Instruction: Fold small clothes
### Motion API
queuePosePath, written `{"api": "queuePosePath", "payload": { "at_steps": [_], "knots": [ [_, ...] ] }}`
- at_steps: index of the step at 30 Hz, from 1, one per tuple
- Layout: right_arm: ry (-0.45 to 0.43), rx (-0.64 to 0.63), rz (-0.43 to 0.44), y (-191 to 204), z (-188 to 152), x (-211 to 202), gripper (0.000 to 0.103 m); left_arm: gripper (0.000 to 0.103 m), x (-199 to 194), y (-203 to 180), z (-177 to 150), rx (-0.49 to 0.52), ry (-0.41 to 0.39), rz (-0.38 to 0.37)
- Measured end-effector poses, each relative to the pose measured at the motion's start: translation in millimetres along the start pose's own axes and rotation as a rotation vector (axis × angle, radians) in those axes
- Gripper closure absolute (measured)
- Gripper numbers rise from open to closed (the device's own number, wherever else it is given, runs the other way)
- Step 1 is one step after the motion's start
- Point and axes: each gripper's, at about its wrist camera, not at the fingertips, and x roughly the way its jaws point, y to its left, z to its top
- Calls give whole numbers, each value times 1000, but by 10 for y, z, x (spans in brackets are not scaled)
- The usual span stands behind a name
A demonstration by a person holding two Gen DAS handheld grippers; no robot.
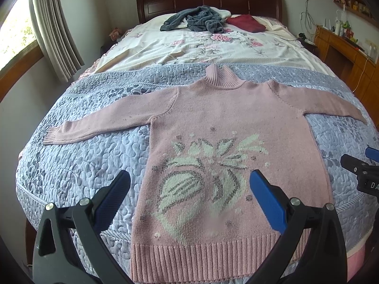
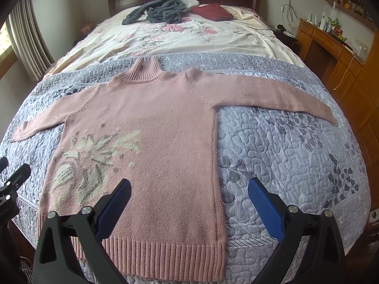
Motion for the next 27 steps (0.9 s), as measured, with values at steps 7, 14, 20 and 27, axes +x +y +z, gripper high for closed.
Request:
{"api": "queuePosePath", "payload": {
  "at_steps": [7, 14, 20, 27],
  "knots": [
    [-7, -4, -3, 3, -4, -7, 4, 3, -1, 4, -12, -25, 1, 4],
    [-7, -4, -6, 5, -5, 6, 4, 3, 35, 50, -25, -48, -5, -3],
    [-2, -3, -6, -18, 6, 81, 4, 3, 84, 83, -47, -58, -31, -33],
    [-11, -9, -8, -103, 48, 197, 4, 3, 292, -12, 5, -56, -6, -18]
  ]
}}
